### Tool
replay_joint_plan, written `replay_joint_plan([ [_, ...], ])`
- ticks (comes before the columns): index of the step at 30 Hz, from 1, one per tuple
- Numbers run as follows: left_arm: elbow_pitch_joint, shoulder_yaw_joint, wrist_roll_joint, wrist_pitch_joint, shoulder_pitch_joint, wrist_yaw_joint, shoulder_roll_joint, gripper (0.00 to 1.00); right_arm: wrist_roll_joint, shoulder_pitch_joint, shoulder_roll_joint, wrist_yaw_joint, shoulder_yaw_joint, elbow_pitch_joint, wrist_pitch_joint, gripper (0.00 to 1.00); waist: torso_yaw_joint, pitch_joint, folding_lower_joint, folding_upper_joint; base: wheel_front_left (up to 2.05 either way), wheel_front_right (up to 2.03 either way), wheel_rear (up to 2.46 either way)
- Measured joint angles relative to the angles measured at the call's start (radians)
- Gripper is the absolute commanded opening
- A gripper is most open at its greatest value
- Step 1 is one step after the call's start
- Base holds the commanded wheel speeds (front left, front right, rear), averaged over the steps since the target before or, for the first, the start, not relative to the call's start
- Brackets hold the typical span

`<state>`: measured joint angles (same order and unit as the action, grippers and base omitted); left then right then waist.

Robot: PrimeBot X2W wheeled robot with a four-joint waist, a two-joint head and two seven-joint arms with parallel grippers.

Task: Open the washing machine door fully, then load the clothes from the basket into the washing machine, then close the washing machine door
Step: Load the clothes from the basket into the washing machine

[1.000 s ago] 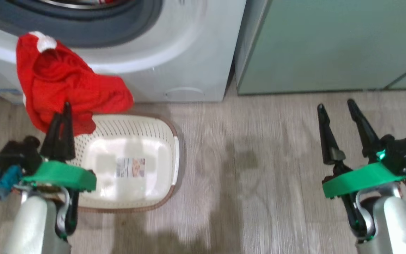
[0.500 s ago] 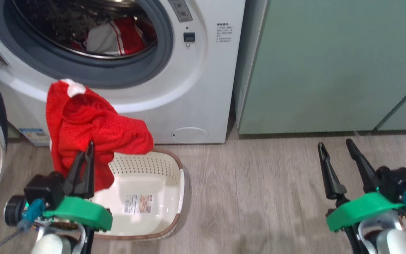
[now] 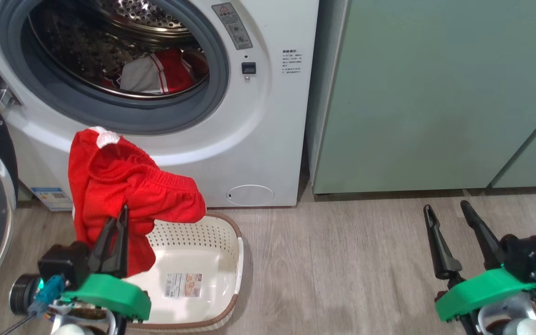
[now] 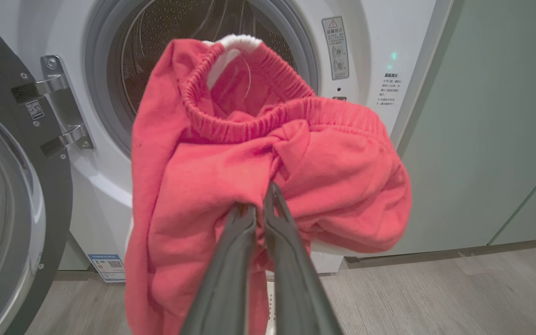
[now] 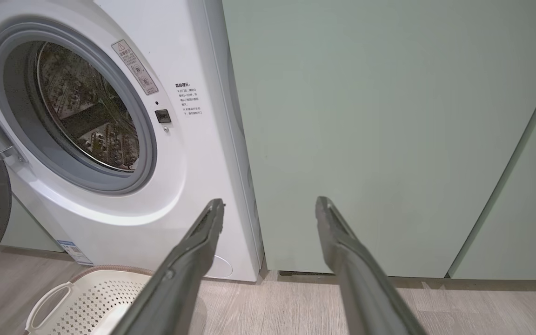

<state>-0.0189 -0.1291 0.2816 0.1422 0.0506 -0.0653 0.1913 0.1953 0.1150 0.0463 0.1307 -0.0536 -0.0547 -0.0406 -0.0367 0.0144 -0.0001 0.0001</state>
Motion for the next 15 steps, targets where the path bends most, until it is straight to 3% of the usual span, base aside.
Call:
replay_joint_plan([
  [15, 0.0, 0.0, 0.01, 0.002, 0.0, -0.005, 0.003, 0.0, 0.008, 0.0, 0.0, 0.0, 0.0, -0.007, 0.005, 1.0, -0.001, 0.014, 0.0, 0.0, 0.0, 0.0, 0.0],
])
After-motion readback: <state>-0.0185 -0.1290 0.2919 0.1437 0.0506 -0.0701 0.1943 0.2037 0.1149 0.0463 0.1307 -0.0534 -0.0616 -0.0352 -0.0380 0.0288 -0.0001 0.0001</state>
